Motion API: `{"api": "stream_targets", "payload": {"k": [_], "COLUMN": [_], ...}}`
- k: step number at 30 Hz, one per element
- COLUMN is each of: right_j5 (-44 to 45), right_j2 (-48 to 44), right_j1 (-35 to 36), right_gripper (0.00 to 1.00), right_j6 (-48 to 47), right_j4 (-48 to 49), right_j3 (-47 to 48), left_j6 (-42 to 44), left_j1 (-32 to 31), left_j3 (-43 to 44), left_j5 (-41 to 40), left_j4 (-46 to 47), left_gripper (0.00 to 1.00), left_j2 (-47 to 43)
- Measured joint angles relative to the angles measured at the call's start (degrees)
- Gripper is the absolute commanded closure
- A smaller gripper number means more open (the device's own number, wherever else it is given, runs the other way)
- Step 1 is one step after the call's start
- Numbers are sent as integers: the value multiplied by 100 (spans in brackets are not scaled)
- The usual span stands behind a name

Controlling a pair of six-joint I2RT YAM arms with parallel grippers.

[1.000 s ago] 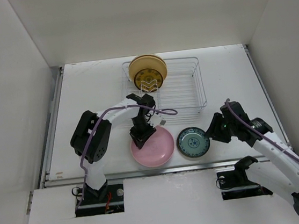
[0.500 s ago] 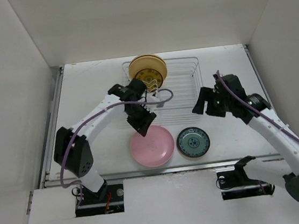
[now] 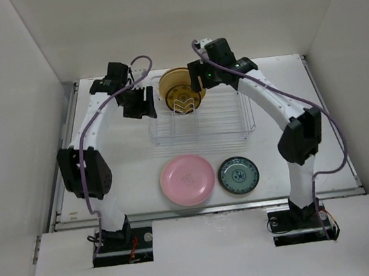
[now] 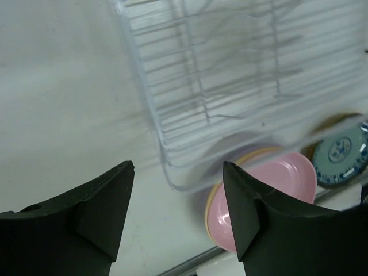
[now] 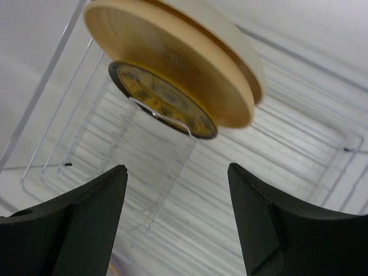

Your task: Unload the plates from the dish rack

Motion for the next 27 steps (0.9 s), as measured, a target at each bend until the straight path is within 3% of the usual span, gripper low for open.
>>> {"api": "stream_targets", "payload": {"k": [7,11,12,14,17,18,21,27], "right_j5": [-46,-136,-162,-199,-221,-234,-280,-402], "right_j2": [1497,1838,1891,1987,2129,2175,2288,2212], "right_j1": [92,90,87,87,87,87,44,103], "right_gripper": [30,36,37,44,60,76,100,100], "right_j6": [-516,-614,-634,-656,-684,-713,-911,-1023], "right_j4": [197,393,422,518,699,739,870,1051], "right_j3": [1329,1427,1436,1440,1453,1460,1539,1388], "left_j6": [-363,-476,-494,-496,-444,-433,-426,-643], "left_j1": [374,365,350,299,258,260,278,302], "left_j3": [713,1078,1139,1215,1276,1279,1279,1093], "left_j5": [-273,-85,59,339,264,271,240,269], "left_j4": [46,-68,-103,-142,-214,-216,-223,-31], "left_gripper": [41,65,81,100,100,100,100,100], "left_j2": [1705,2361,2457,2562,2581,2583,2583,2503]}}
